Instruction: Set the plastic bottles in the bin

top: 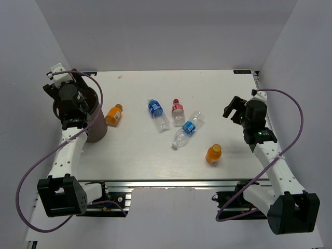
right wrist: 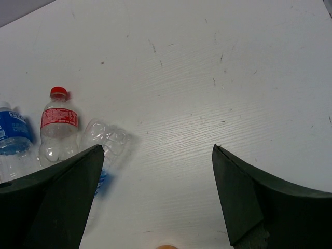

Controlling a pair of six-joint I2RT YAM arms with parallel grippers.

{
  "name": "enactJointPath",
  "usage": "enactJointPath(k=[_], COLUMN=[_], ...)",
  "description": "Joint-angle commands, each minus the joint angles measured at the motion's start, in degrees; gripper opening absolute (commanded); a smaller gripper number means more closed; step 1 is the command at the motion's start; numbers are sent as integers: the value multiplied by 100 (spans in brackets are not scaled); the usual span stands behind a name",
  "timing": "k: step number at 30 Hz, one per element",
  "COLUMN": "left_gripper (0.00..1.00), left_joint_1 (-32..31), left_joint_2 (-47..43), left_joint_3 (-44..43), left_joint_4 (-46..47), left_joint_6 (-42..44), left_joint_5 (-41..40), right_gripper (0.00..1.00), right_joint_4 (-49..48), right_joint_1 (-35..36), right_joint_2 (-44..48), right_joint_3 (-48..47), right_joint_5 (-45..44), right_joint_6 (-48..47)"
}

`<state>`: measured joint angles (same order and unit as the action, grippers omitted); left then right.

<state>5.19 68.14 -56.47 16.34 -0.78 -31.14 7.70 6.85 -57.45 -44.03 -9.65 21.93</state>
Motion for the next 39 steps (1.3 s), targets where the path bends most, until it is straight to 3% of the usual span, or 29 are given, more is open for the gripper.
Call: enactJointPath(k=[1,4,9,13,14,17,19,22,34,39], left_gripper=[98,98,98,98,98,98,98,98,98,98], left_joint_1=[35,35,35,26,0,-281,-754,-1160,-1398,-1407], left_joint_2=[-380,-555,-468,-232,21,593,1252,2193,4206,4937], left_joint_3=[83,-48,-838,-1322,-1541,-2128,-2464,-3141,-3766,-4109], left_joint_4=[-131,-332,-1465,-2064,-2256,-3000,-3530,-4697,-5325,-5615], left_joint_6=[-406,-537,-844,-1127,-1066,-346,199,578,622,500], left_joint_5=[115,160,800,2721,4084,5379,4936,3643,1358,1215], right_gripper=[89,89,89,89,89,89,89,89,89,89], right_joint_4=[-146,-173,-252,-226,-226,-208,-199,-234,-181,-155], right_joint_1=[-8,0,0,-8,0,0,0,0,0,0], right_joint_2=[129,199,217,208,208,217,217,182,-117,-135], right_joint_3=[0,26,88,61,61,52,52,61,-27,-53], right_joint_5=[25,24,121,191,200,227,227,270,429,455], right_joint_6=[-84,-84,-75,-75,-75,-84,-84,-84,-66,-66])
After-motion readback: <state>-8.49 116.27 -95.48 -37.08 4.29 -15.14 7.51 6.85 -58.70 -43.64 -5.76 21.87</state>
